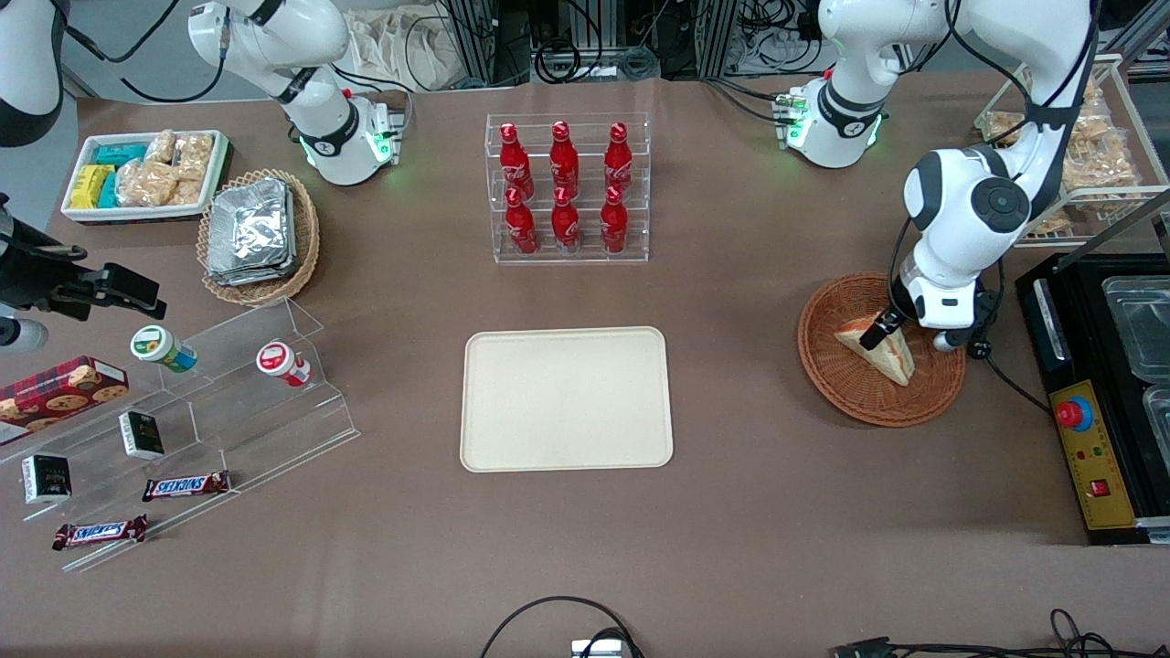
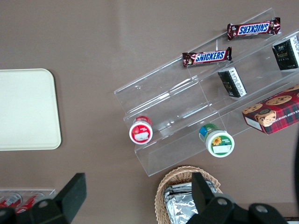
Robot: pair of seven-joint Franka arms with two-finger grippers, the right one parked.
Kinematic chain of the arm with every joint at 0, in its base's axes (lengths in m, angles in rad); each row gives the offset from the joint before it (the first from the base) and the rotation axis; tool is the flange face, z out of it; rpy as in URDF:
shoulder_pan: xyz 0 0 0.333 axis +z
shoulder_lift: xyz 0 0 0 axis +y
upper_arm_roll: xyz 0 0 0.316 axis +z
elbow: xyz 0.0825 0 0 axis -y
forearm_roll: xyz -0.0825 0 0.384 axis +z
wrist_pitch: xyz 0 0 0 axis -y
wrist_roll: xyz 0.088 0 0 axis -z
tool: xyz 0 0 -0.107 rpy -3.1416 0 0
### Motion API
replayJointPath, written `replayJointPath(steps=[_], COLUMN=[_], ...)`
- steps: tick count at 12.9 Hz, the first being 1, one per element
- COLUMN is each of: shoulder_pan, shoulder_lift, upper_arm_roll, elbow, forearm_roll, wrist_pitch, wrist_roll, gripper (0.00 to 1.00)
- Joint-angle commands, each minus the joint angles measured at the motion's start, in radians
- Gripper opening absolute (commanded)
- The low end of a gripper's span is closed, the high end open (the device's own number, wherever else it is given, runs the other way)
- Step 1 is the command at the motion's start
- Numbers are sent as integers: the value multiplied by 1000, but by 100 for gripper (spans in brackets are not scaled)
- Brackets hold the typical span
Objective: Place sandwich from basket to tray
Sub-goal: 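Lower the open left gripper around the sandwich and close it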
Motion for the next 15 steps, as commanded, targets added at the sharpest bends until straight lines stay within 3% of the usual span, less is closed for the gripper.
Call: replayJointPath(steps=[1,3,5,7,10,15], shoulder_pan=[7,7,7,3,-7,-20], shoulder_lift=[18,27,27,21,-37,-155], upper_arm_roll=[-5,-5,-5,-5,-8,-40], elbow=[-20,-19,-19,-17,-5,71], forearm_roll=[-12,-14,-14,-14,-11,6], wrist_pitch=[52,53,53,49,-10,-252], wrist_roll=[-16,-45,-49,-51,-60,47], gripper=[86,71,40,21,20,20])
